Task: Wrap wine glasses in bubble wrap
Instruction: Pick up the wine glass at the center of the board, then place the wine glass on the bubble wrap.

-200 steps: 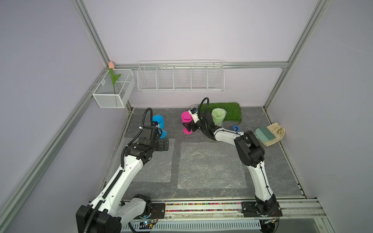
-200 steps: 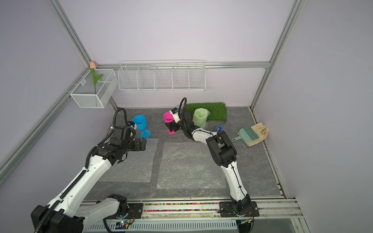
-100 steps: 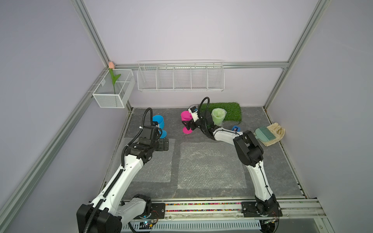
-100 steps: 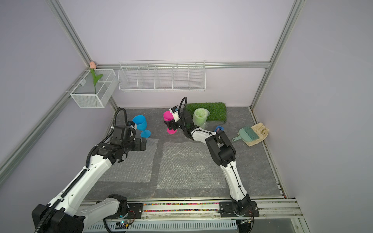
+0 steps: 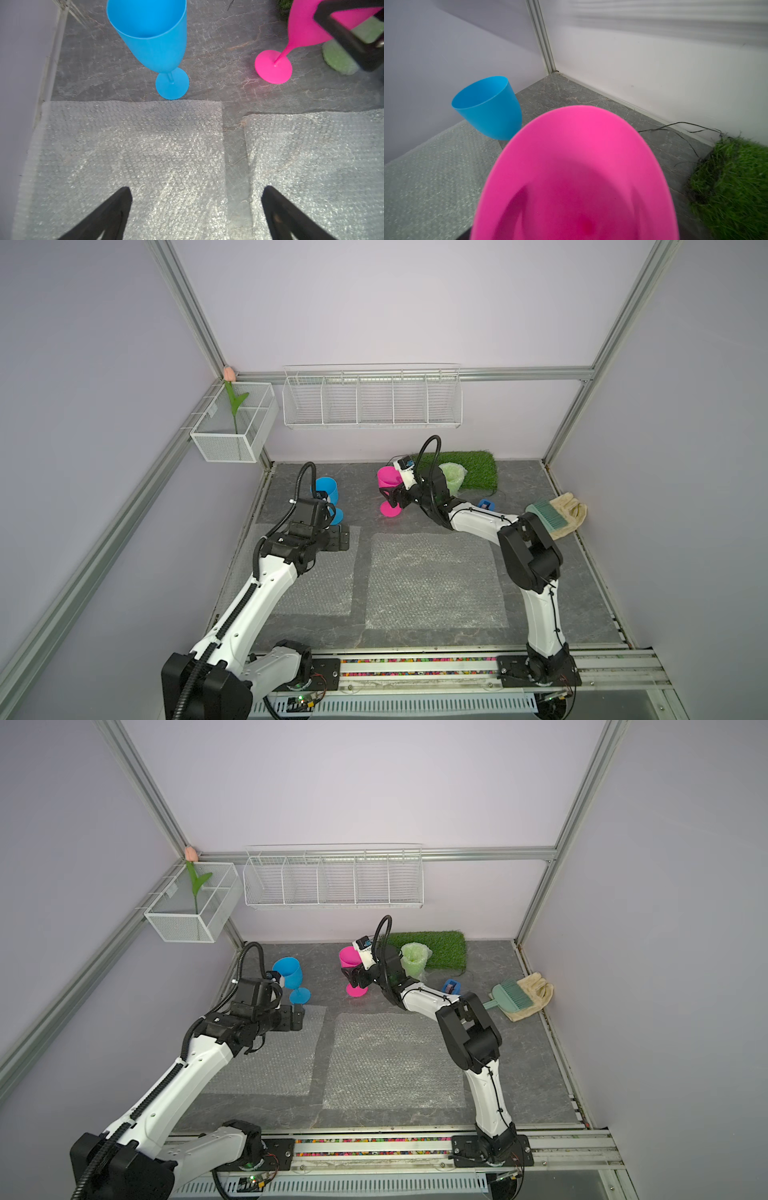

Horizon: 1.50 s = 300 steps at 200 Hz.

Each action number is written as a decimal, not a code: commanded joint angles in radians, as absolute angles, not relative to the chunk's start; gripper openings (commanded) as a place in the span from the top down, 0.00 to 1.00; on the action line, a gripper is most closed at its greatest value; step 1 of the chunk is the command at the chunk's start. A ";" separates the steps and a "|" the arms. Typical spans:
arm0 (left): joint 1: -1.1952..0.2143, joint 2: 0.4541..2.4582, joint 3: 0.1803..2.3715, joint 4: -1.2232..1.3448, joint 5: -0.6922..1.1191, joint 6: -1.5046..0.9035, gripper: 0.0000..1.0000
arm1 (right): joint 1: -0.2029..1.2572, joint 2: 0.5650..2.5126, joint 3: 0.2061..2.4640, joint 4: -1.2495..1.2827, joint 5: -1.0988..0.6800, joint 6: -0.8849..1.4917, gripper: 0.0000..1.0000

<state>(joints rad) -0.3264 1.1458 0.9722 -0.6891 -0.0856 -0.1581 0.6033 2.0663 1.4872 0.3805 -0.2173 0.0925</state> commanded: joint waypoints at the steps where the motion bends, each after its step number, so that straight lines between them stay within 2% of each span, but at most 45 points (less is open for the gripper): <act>1: -0.320 1.191 0.979 -0.715 0.034 -0.232 0.07 | 0.602 1.922 1.445 0.268 -0.208 0.160 0.17; 29: -0.320 1.241 0.976 -0.712 0.168 -0.279 0.13 | 0.602 1.790 1.388 0.083 -0.238 0.271 0.16; 55: -0.322 1.273 0.932 -0.681 0.209 -0.349 0.18 | 0.602 1.694 1.332 -0.065 -0.332 0.423 0.17; 96: -0.353 1.330 0.867 -0.632 0.272 -0.428 0.33 | 0.607 1.688 1.319 -0.346 -0.556 0.669 0.18; 134: -0.443 1.373 0.806 -0.563 0.287 -0.490 0.46 | 0.654 1.689 1.234 -0.393 -0.642 0.751 0.22; 155: -0.460 1.398 0.768 -0.528 0.311 -0.512 0.55 | 0.673 1.728 1.217 -0.419 -0.672 0.763 0.22; 184: -0.474 1.423 0.735 -0.501 0.352 -0.508 0.62 | 0.706 1.783 1.215 -0.408 -0.698 0.773 0.22; 300: -0.497 1.534 0.699 -0.453 0.399 -0.475 0.71 | 0.735 1.990 1.295 -0.480 -0.745 0.720 0.24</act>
